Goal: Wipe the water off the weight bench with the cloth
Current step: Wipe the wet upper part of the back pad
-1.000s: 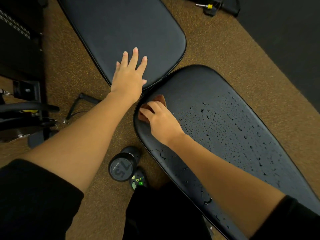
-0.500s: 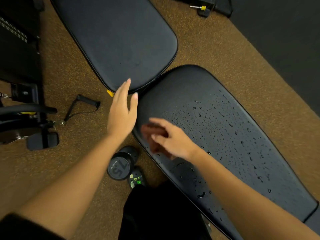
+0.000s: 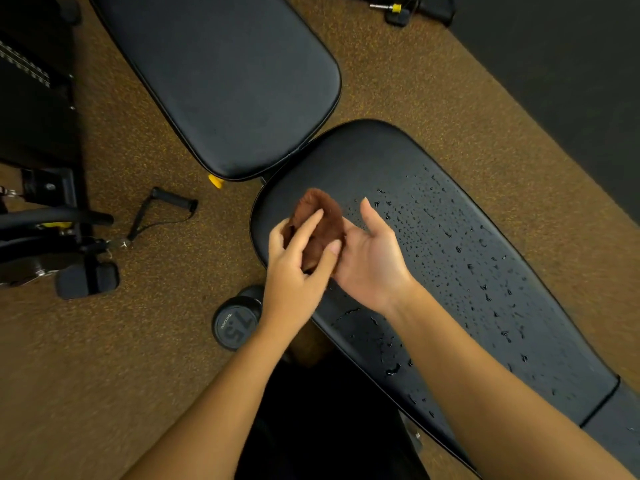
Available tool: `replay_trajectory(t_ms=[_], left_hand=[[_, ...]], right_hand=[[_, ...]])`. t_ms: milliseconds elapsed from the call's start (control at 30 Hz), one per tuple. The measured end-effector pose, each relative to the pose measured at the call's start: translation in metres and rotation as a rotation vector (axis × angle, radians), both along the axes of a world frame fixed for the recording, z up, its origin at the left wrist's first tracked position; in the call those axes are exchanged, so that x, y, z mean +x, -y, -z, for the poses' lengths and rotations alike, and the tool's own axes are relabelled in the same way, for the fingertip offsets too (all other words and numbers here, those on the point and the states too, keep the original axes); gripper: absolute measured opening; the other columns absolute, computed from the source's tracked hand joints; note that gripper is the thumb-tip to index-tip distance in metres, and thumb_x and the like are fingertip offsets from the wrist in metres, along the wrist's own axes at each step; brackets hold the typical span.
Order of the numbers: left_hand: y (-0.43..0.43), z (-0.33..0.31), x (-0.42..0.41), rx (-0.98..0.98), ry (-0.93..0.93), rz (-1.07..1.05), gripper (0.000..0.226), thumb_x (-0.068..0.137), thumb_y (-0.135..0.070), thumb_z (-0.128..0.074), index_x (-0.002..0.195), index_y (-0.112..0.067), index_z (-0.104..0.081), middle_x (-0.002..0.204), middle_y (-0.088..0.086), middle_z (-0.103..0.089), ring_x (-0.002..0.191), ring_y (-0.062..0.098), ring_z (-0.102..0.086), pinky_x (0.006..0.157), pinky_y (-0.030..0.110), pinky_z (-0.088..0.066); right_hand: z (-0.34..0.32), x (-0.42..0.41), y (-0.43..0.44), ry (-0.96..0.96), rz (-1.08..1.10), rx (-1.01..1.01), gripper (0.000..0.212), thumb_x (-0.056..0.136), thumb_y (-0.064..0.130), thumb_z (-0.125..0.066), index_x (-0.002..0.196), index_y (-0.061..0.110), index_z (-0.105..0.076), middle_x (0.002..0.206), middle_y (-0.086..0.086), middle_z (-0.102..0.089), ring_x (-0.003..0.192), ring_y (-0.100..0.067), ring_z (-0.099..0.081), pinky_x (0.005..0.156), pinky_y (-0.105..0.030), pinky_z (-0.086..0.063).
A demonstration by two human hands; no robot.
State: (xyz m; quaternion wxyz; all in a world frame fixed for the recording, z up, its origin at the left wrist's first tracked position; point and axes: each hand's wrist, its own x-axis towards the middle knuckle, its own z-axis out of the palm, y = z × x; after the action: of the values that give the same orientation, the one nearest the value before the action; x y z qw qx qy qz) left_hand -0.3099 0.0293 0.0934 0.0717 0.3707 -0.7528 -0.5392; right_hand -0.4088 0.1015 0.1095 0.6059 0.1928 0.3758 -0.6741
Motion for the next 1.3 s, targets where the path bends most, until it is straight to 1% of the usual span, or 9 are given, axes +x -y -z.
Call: replay_trajectory(t_ms=[67,133,267,333,467,700,967,1133,1300], left_hand=[[0.008,0.004,0.003,-0.119,-0.001,-0.006,0.040,0.088,-0.019,-0.061,0.127,-0.029,-0.055,0.120,-0.006,-0.042,0.108,0.000,-0.044,0.090,0.000,-0.033],[0.016,0.011,0.007,-0.197,0.022,-0.001,0.039,0.087,-0.013,-0.061,0.124,-0.025,-0.058,0.117,0.000,-0.047,0.105,0.002,-0.045,0.088,0.001,-0.032],[0.028,0.031,0.008,-0.296,0.145,0.142,0.041,0.087,-0.013,-0.059,0.127,-0.023,-0.056,0.129,0.007,-0.046,0.115,0.014,-0.046,0.098,0.019,-0.035],[0.028,0.042,0.004,-0.400,0.213,0.284,0.042,0.088,-0.011,-0.059,0.130,-0.020,-0.055,0.137,0.009,-0.044,0.120,0.026,-0.044,0.102,0.033,-0.038],[0.016,0.049,-0.010,-0.489,0.257,0.365,0.043,0.086,-0.005,-0.060,0.128,-0.014,-0.057,0.139,0.013,-0.047,0.115,0.033,-0.046,0.101,0.037,-0.039],[0.010,0.049,-0.007,-0.619,0.223,0.618,0.048,0.074,0.001,-0.071,0.120,-0.010,-0.063,0.131,0.015,-0.055,0.097,0.035,-0.056,0.084,0.044,-0.053],[0.032,0.048,-0.043,-0.488,0.342,0.463,0.047,0.089,-0.006,-0.054,0.134,-0.018,-0.050,0.149,0.004,-0.034,0.122,0.029,-0.039,0.108,0.034,-0.030],[0.001,0.040,-0.015,-0.440,0.216,0.669,0.047,0.086,-0.005,-0.057,0.132,-0.017,-0.053,0.146,0.003,-0.039,0.115,0.026,-0.043,0.101,0.039,-0.041],[0.017,0.045,-0.019,-0.501,0.276,0.602,0.049,0.088,-0.006,-0.056,0.134,-0.021,-0.049,0.147,0.003,-0.037,0.118,0.028,-0.043,0.102,0.039,-0.040]], right_hand=[[0.002,-0.002,-0.006,-0.137,-0.141,0.054,0.064,0.097,0.054,-0.018,0.135,0.011,-0.048,0.133,-0.010,-0.054,0.125,-0.023,-0.048,0.108,-0.039,-0.033],[0.001,-0.006,-0.011,-0.449,-0.393,0.232,0.050,0.100,0.044,-0.025,0.133,0.017,-0.051,0.136,-0.003,-0.052,0.126,-0.016,-0.045,0.108,-0.036,-0.030],[0.022,-0.027,-0.030,-1.283,-0.713,0.746,0.041,0.099,0.029,-0.040,0.138,0.017,-0.042,0.145,-0.008,-0.034,0.137,-0.024,-0.024,0.112,-0.036,-0.021],[0.036,-0.034,-0.041,-1.494,-0.826,0.861,0.049,0.100,0.029,-0.038,0.145,0.014,-0.029,0.154,-0.013,-0.018,0.143,-0.031,-0.007,0.116,-0.041,-0.008],[0.055,-0.041,-0.055,-1.597,-1.019,0.967,0.054,0.101,0.032,-0.030,0.150,0.014,-0.013,0.158,-0.012,-0.001,0.144,-0.034,0.006,0.116,-0.045,0.003],[0.067,-0.038,-0.067,-1.659,-1.115,0.967,0.056,0.102,0.035,-0.025,0.151,0.017,-0.004,0.158,-0.009,0.002,0.144,-0.031,0.006,0.116,-0.044,0.001],[0.072,-0.033,-0.067,-1.700,-1.086,0.990,0.055,0.102,0.032,-0.023,0.150,0.015,-0.005,0.158,-0.011,-0.001,0.144,-0.033,0.004,0.116,-0.046,0.000],[0.074,-0.032,-0.067,-1.716,-1.079,0.997,0.055,0.101,0.032,-0.024,0.150,0.014,-0.008,0.158,-0.012,-0.004,0.144,-0.033,0.002,0.116,-0.047,-0.001],[0.075,-0.034,-0.069,-1.730,-1.074,0.995,0.055,0.101,0.034,-0.025,0.150,0.016,-0.009,0.158,-0.011,-0.004,0.144,-0.032,0.001,0.116,-0.046,-0.003]])
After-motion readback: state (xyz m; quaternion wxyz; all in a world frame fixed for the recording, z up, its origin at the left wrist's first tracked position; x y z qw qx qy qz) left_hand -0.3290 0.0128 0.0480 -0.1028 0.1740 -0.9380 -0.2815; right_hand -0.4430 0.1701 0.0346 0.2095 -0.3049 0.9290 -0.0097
